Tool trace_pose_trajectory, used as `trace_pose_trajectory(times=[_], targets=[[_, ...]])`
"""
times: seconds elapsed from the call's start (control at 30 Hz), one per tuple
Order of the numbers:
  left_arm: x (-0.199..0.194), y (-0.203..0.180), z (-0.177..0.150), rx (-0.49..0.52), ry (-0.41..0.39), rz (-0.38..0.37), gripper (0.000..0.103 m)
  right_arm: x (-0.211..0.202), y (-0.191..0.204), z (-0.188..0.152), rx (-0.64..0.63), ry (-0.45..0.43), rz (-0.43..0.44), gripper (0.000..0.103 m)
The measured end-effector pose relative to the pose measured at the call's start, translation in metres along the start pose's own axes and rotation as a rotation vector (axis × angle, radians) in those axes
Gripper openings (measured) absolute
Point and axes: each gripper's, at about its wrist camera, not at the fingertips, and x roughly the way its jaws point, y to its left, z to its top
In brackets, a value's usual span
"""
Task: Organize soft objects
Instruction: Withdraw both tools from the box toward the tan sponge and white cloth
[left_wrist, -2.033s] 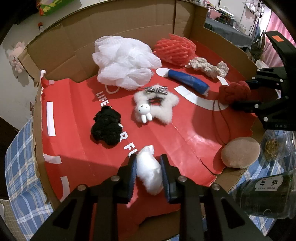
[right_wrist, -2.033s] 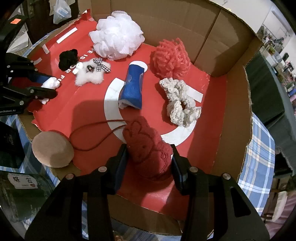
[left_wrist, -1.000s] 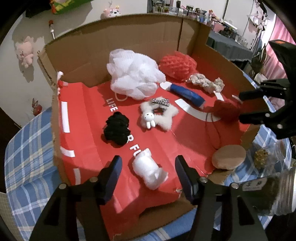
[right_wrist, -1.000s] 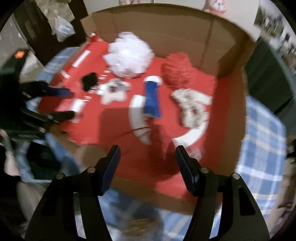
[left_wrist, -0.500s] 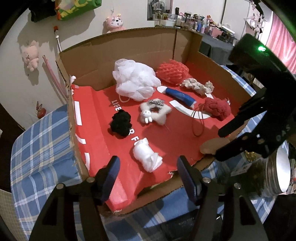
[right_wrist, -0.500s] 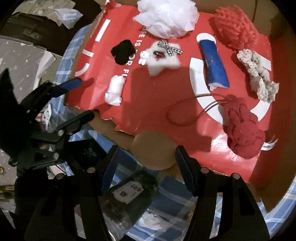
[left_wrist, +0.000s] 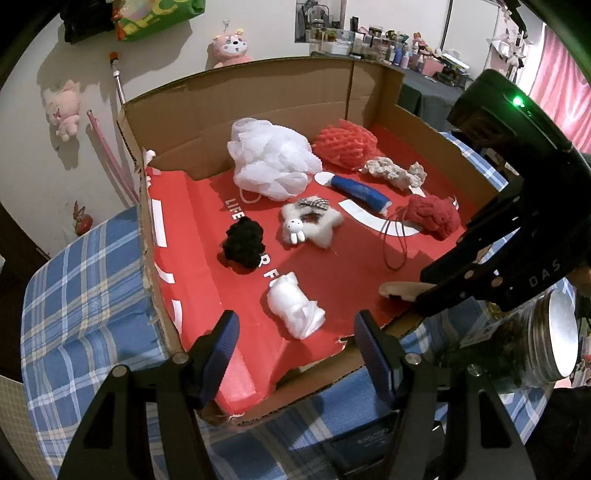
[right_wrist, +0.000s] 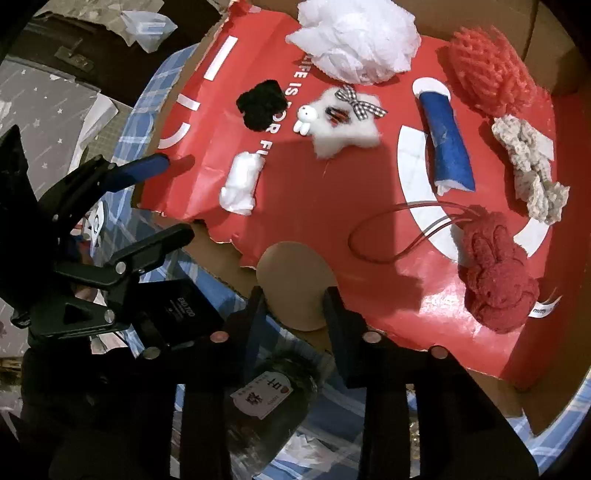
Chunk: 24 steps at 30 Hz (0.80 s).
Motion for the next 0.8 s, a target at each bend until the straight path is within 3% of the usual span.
trace_pose_trajectory(times=[0.23, 0.6, 0.8], targets=[[-0.002, -0.003, 0.001, 0.002, -0.007, 0.002, 0.067, -0.029, 0.006, -0.008, -0.039, -0.107, -0.014, 0.010], [-0.031, -0.018, -0.004, 0.000, -0.068, -0.001, 0.067, -0.096, 0.029, -0.047, -0.086, -0.346, 0.000, 0.009], [-0.063, -0.032, -0.019, -0.019, -0.130, -0.014, 0.067, -0.135, 0.061, -0.102, -0.148, -0.478, 0.036, 0.009]])
